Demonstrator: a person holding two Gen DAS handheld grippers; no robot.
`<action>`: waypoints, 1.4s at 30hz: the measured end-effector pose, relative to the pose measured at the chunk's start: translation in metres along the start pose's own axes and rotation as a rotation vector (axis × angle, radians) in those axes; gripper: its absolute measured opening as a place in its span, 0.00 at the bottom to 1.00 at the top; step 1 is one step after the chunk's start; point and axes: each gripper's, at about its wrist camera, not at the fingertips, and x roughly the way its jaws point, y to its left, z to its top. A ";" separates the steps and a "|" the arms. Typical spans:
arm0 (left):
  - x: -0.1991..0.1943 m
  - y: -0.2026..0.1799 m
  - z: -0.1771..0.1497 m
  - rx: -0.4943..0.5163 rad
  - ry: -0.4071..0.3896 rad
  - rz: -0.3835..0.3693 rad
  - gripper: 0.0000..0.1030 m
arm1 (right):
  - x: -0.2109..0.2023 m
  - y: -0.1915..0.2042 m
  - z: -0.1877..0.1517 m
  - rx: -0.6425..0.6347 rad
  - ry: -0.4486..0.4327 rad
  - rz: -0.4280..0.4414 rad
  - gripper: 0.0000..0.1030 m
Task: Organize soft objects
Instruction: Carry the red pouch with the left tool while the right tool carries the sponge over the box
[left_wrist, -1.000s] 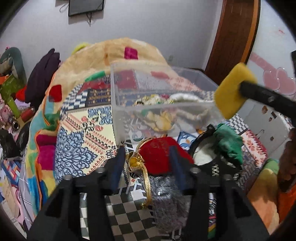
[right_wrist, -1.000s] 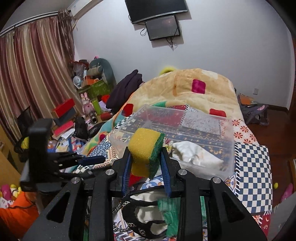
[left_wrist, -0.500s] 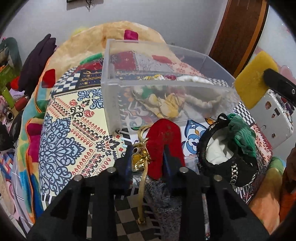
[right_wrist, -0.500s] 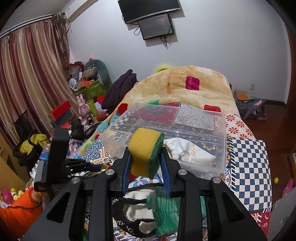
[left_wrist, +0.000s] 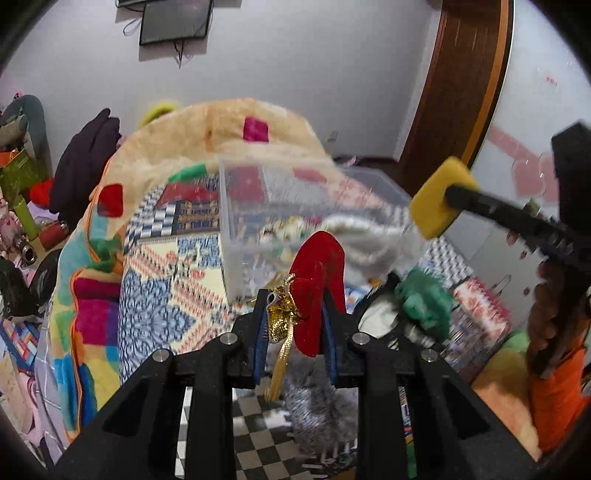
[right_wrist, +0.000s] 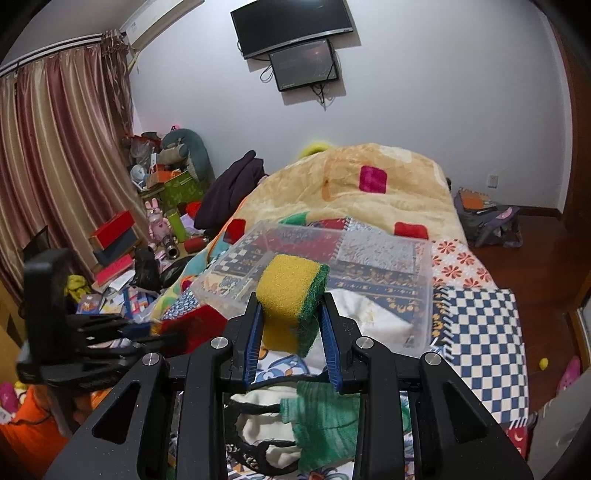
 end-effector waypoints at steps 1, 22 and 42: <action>-0.004 0.000 0.006 -0.006 -0.018 -0.009 0.24 | -0.001 -0.001 0.002 -0.001 -0.005 -0.005 0.26; 0.031 0.004 0.075 0.015 -0.112 -0.008 0.24 | 0.050 -0.007 0.024 -0.045 0.039 -0.011 0.26; 0.082 -0.005 0.053 0.078 0.010 0.046 0.51 | 0.082 -0.017 0.005 -0.069 0.162 -0.093 0.61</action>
